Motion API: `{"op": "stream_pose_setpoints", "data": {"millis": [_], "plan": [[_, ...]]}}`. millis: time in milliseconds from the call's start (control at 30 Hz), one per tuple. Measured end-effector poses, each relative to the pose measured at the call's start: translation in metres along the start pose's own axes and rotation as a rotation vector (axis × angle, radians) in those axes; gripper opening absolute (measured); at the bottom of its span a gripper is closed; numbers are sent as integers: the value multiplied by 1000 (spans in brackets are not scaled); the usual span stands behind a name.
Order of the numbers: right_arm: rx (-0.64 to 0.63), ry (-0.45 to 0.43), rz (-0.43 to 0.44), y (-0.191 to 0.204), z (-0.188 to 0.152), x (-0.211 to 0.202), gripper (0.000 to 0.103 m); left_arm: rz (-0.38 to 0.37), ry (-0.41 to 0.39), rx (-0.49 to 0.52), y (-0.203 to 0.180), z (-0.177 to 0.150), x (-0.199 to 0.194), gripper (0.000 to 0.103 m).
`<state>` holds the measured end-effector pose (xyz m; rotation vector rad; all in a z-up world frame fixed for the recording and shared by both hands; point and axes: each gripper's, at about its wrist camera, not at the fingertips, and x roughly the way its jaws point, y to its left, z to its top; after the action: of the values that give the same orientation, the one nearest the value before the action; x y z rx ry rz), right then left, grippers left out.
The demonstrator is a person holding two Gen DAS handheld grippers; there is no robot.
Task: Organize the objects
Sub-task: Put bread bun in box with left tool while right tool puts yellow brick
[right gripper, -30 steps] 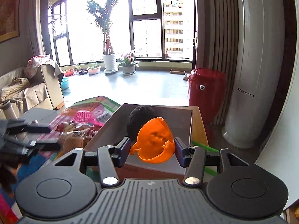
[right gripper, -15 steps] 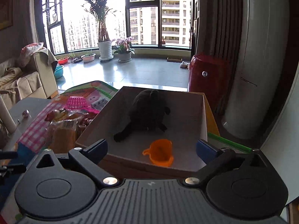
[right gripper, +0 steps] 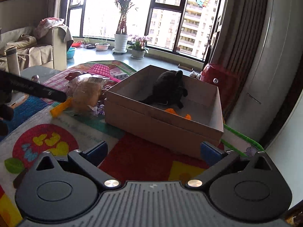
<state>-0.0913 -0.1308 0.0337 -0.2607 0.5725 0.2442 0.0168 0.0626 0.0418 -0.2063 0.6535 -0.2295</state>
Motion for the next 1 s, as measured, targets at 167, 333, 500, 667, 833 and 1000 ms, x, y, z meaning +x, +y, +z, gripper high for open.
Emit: {"op": "stream_pose_setpoints", "data": {"millis": [167,333,500,667,833,1000], "plan": [[-30,13,7,13,-9,2,103,38,6,-33,-24,13,38,75],[-29,28,36,22,-13,2,103,69,7,22,-31,10,56,58],[-12,29,153,42,4,14,103,7,-64,-59,1,13,-3,56],[-24,18,330,85,36,37,91,101,-138,-145,51,12,-64,56],[-12,66,384,130,67,78,64,144,-121,-237,85,-5,-85,56],[29,146,348,144,77,115,55,122,-101,-266,91,-19,-86,56]]}}
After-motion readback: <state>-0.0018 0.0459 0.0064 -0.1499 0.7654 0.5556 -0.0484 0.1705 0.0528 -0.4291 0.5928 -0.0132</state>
